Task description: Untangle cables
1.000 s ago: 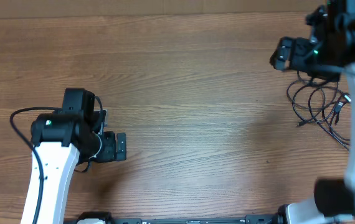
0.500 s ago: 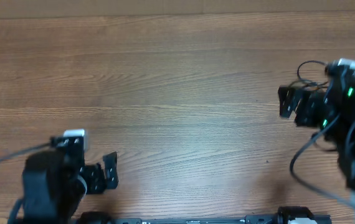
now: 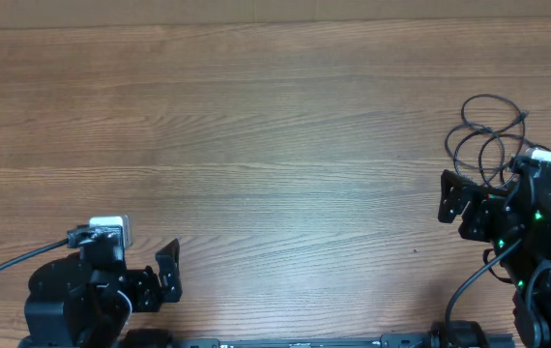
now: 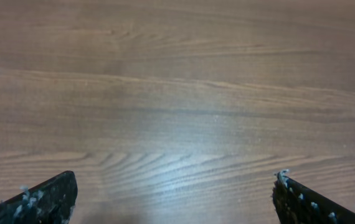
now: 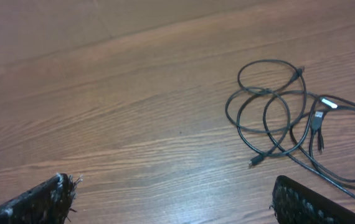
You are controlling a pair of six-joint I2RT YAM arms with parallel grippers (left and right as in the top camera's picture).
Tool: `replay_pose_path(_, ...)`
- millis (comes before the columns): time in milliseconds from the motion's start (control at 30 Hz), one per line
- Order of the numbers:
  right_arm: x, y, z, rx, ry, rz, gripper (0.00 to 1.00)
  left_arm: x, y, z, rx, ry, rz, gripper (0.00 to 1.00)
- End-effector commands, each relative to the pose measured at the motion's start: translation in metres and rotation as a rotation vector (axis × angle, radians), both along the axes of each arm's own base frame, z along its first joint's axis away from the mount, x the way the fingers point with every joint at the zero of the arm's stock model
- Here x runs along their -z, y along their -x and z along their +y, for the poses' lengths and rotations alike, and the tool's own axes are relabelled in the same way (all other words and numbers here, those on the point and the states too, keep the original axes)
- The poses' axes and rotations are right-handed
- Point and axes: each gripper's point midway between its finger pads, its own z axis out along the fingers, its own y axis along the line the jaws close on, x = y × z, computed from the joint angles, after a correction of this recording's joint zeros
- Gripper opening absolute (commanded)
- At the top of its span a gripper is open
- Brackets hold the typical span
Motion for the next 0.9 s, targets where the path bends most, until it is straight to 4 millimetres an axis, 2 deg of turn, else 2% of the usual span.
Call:
replay_pose_path(0,0.005,0.002,-0.002,0.010,0.009,0.014,1.00,0.007,0.004,-0.001,0.000,0.012,0.030,1.00)
replay_pose_path(433,0.007,0.003,-0.002,0.010,0.010,0.023,1.00,0.010,0.006,-0.001,-0.001,0.011,0.044,1.00)
replay_pose_path(600,0.015,0.009,-0.002,0.010,0.010,0.062,1.00,0.010,0.006,-0.001,0.000,0.011,0.044,1.00)
replay_pose_path(700,0.011,0.008,-0.002,0.009,0.009,0.040,1.00,0.010,0.006,-0.001,-0.001,0.011,0.044,1.00)
replay_pose_path(867,-0.008,0.004,0.001,-0.004,0.003,-0.090,1.00,0.010,0.006,-0.001,-0.001,0.011,0.044,1.00)
